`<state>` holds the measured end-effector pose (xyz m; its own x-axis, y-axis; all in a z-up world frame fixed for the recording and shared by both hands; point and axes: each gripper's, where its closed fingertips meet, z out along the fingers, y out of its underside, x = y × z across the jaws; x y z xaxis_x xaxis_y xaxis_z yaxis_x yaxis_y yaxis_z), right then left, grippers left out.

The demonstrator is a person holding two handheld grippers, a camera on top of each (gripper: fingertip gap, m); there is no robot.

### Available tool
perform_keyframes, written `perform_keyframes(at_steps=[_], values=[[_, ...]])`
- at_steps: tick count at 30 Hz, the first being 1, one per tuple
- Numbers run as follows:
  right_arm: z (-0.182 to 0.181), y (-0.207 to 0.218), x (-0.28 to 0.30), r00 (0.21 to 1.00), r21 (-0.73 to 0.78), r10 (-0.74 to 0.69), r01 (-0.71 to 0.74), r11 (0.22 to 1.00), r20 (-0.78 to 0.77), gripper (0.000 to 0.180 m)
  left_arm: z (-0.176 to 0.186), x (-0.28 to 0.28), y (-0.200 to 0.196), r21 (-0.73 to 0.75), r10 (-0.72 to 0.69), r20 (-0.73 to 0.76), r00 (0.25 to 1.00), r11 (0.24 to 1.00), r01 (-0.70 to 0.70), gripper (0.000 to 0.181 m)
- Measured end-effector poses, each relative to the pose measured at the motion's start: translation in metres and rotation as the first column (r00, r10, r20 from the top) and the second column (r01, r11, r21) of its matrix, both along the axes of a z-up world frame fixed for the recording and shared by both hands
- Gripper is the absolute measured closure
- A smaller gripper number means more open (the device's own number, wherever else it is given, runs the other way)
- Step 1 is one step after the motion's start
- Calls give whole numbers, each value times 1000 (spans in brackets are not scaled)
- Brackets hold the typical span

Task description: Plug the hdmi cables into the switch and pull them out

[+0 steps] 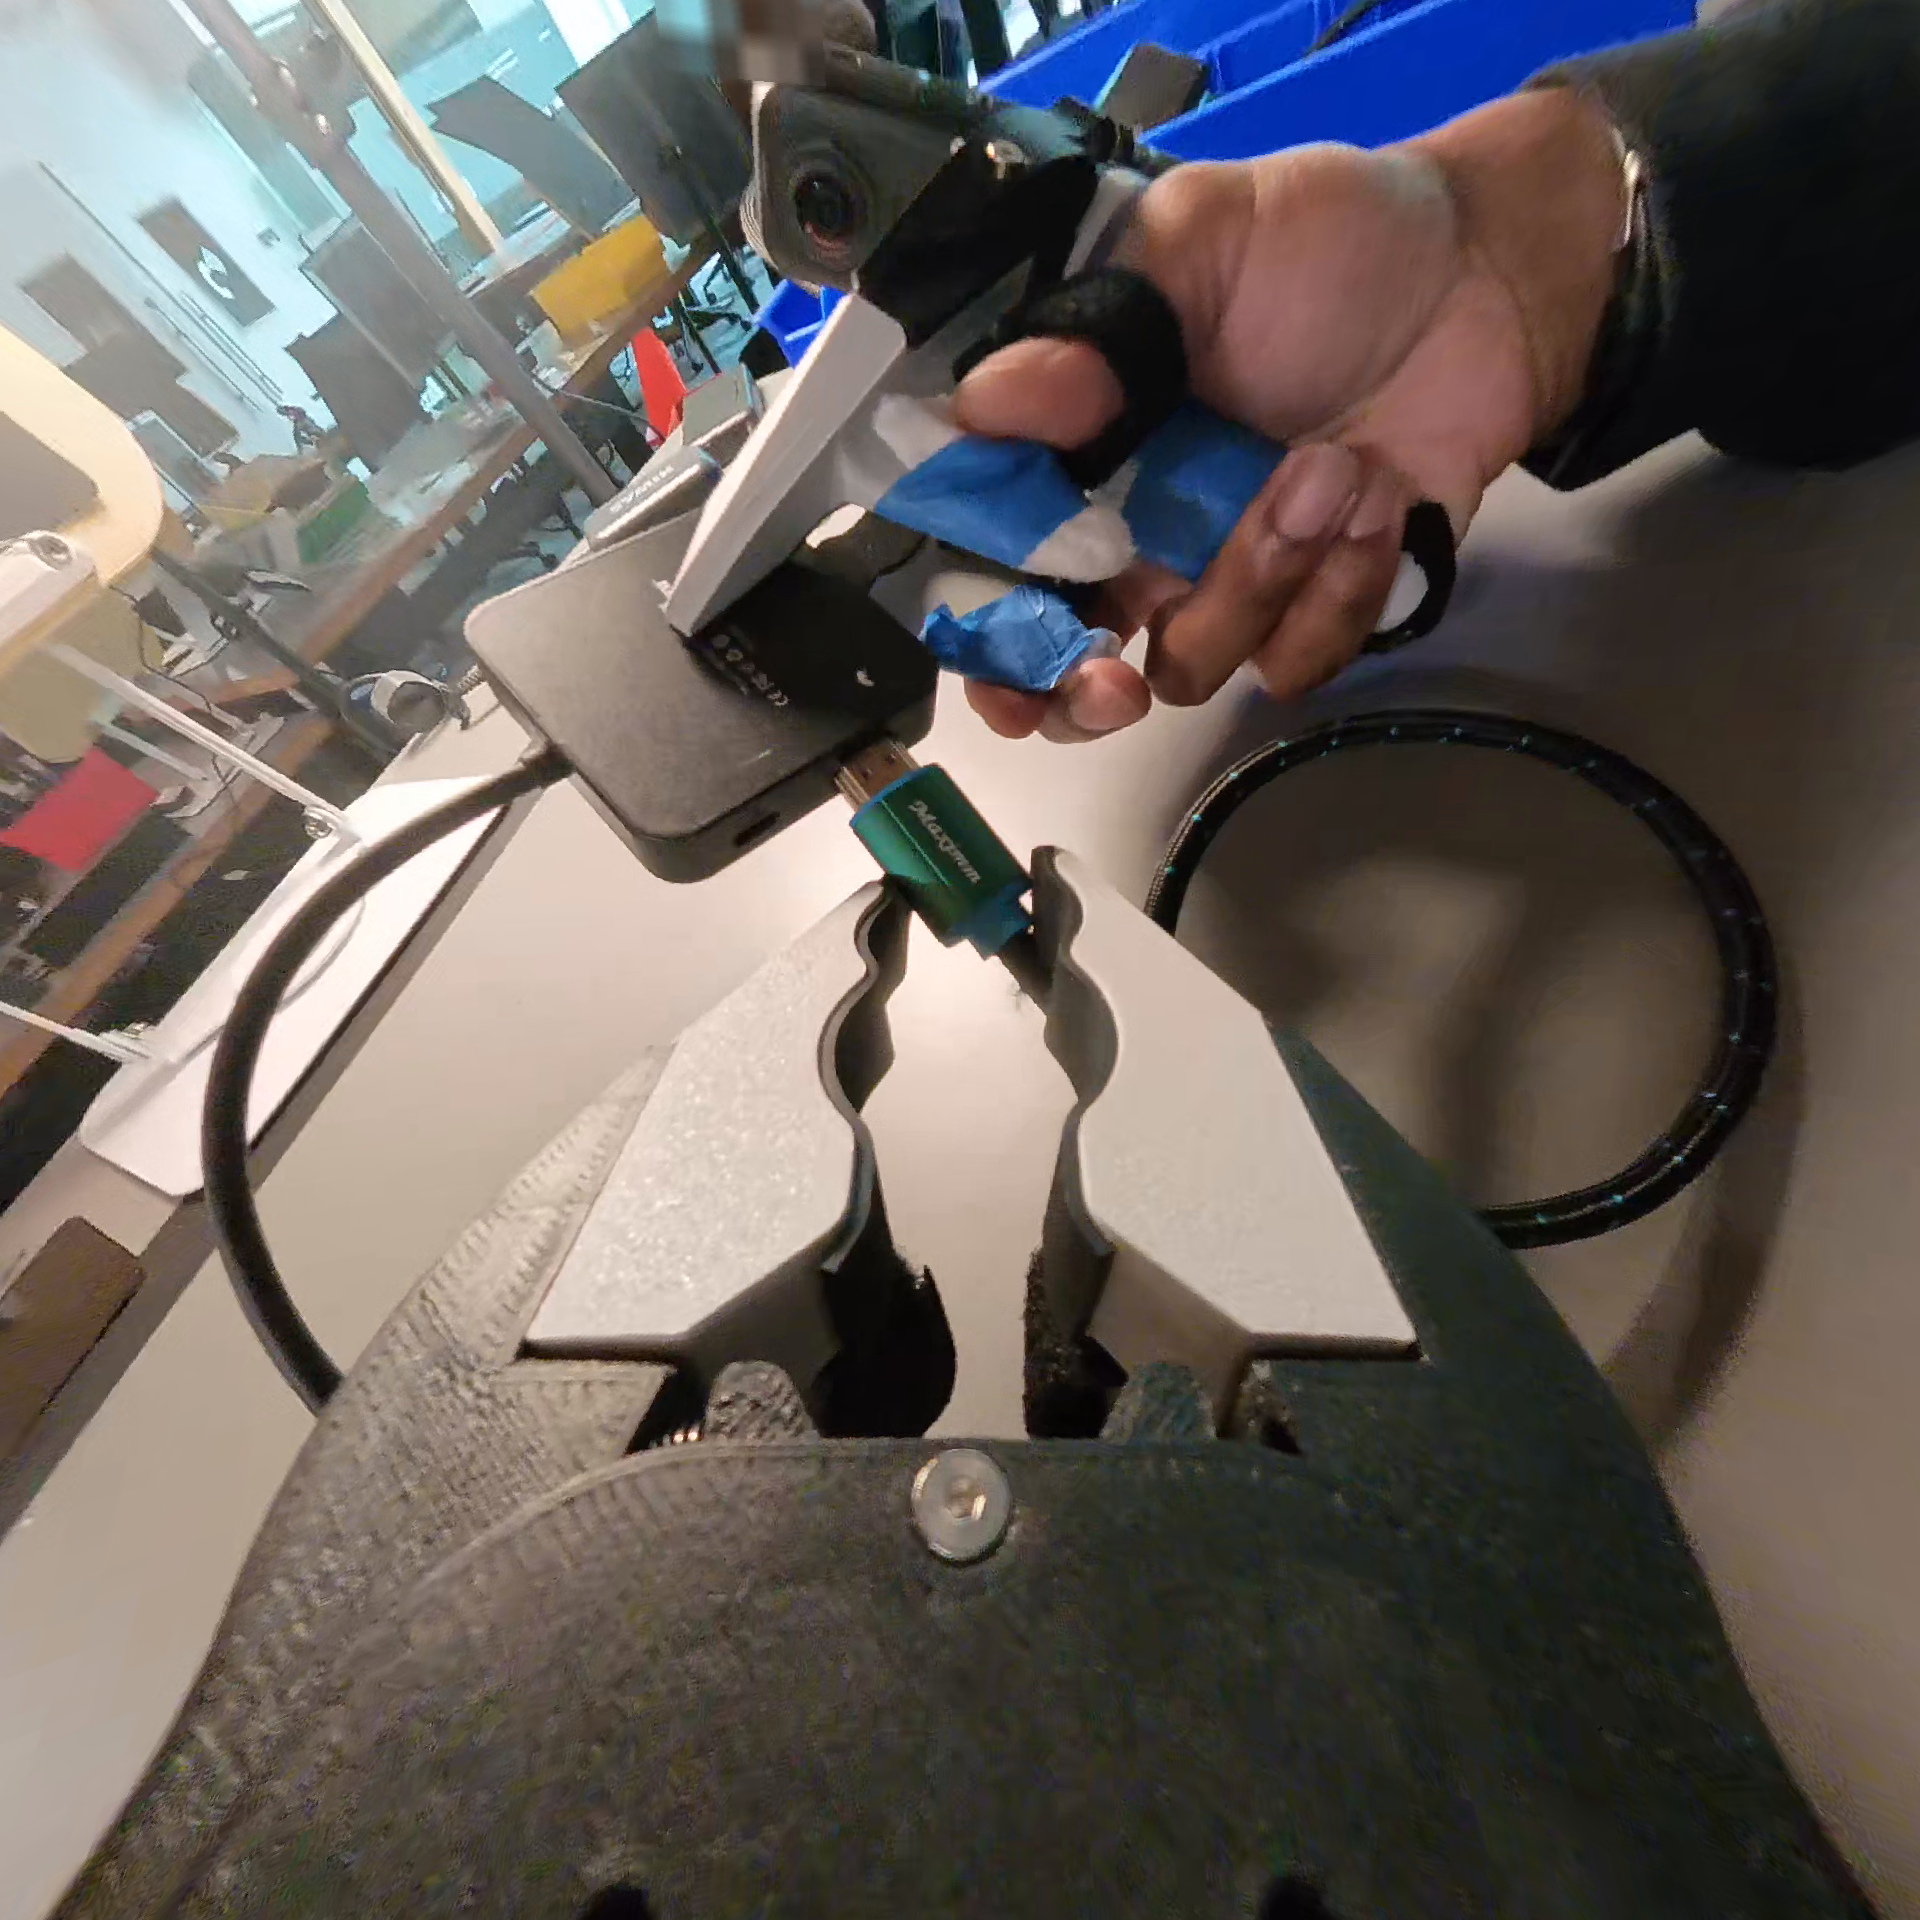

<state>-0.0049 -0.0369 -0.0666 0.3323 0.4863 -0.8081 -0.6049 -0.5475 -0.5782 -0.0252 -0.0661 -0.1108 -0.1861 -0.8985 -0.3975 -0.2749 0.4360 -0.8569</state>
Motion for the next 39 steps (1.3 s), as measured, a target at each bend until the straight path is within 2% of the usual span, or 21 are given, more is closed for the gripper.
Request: perform_keyframes(at_steps=[4, 8, 15, 20, 26, 28, 30, 33, 39], values=[[-1, -4, -3, 997, 10, 22, -23, 1000, 73, 166, -3, -2, -3, 3, -13, -41, 999, 1000, 13, 156], [-1, 0, -2, 986, 40, -41, 35, 999, 159, 165, -4, -1, -1, -145, 7, -57, 998, 989, -15, 158], [-4, 12, 5, 983, 25, -166, 164, 986, 82, 165, -7, 3, 11, -279, 115, -67, 991, 951, -129, 159], [1, 5, 0, 992, 28, -92, 90, 996, 88, 165, -2, 0, 8, -194, 69, -45, 997, 978, -77, 159], [-1, 4, -1, 986, 25, -97, 95, 995, 133, 164, -1, 0, 8, -319, 75, -65, 995, 943, -92, 161], [-3, 5, -2, 984, 20, -95, 93, 995, 150, 164, -5, 0, 10, -268, 87, -81, 993, 958, -106, 161], [-7, 3, -5, 965, 37, -95, 89, 995, 246, 163, -7, -1, 10, -192, 95, -92, 991, 975, -111, 160], [-7, 3, -7, 928, 66, -123, 106, 992, 353, 164, -10, 0, 9, -241, 102, -109, 989, 962, -126, 160], [-6, 5, -5, 950, 55, -118, 106, 993, 289, 164, -10, 1, 10, -242, 92, -102, 991, 964, -115, 159]])
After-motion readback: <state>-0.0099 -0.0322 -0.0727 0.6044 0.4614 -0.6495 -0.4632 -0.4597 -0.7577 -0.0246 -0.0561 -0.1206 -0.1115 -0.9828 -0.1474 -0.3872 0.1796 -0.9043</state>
